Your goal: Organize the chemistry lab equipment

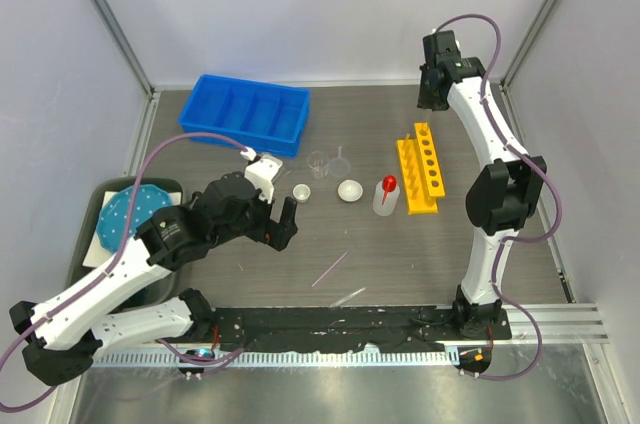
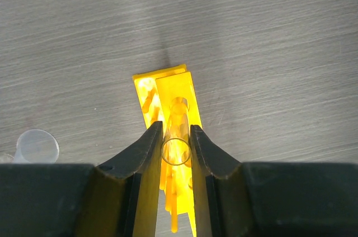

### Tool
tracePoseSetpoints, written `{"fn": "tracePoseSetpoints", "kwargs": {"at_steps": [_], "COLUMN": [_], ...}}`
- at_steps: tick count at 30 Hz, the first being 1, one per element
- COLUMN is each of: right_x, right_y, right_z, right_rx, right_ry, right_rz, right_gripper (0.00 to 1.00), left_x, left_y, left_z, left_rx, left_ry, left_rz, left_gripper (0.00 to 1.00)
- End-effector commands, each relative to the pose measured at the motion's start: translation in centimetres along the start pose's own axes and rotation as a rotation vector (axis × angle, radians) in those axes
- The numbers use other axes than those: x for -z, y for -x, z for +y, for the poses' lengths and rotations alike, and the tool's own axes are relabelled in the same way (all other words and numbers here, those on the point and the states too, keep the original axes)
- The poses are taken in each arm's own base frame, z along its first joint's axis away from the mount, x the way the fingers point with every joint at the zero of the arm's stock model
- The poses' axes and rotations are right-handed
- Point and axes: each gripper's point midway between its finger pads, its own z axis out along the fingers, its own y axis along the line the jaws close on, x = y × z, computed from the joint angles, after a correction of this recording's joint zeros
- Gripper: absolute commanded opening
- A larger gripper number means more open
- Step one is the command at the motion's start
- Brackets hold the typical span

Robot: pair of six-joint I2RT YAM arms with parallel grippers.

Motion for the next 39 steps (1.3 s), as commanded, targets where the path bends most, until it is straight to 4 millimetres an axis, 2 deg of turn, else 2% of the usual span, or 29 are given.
{"fn": "tracePoseSetpoints", "kwargs": {"at_steps": [1,17,20,23,24,31,33,39], "right_x": [-0.3,-2.8,-3.0,-2.8,-2.8,-1.4,-0.7,1.0], "right_y": [0.9,-1.3,-1.5,-1.4,-1.3,-0.6,0.0,0.7], "right_z": [0.4,1.0,0.9,1.1,1.1,0.9,0.7,0.0], "right_rx": [-0.026,-0.019,-0.019,-0.017,-0.017,-0.016,-0.016,-0.008], "right_ry": [0.015,0.025,0.022,0.03,0.029,0.035,0.035,0.022], "right_rz": [-0.04,0.021,0.025,0.021,0.02,0.003,-0.017,-0.035], "right_gripper": [0.05,0.06,0.1,0.2,0.27,0.39,0.49,0.58], "left_x": [-0.1,-0.4,-0.4,-0.6,-0.6,-0.4,-0.4,-0.4], "left_y": [0.2,0.5,0.5,0.4,0.4,0.6,0.6,0.3], "left_z": [0.0,-0.2,-0.1,-0.2,-0.2,-0.3,-0.3,-0.1], "left_rx": [-0.024,-0.046,-0.047,-0.049,-0.049,-0.04,-0.038,-0.041], "left_ry": [-0.004,-0.006,-0.004,-0.005,-0.006,-0.009,-0.009,0.003], "left_rz": [-0.006,-0.002,-0.001,0.004,0.007,0.005,0.004,0.017], "left_gripper": [1.0,1.0,1.0,1.0,1.0,1.0,1.0,1.0]}}
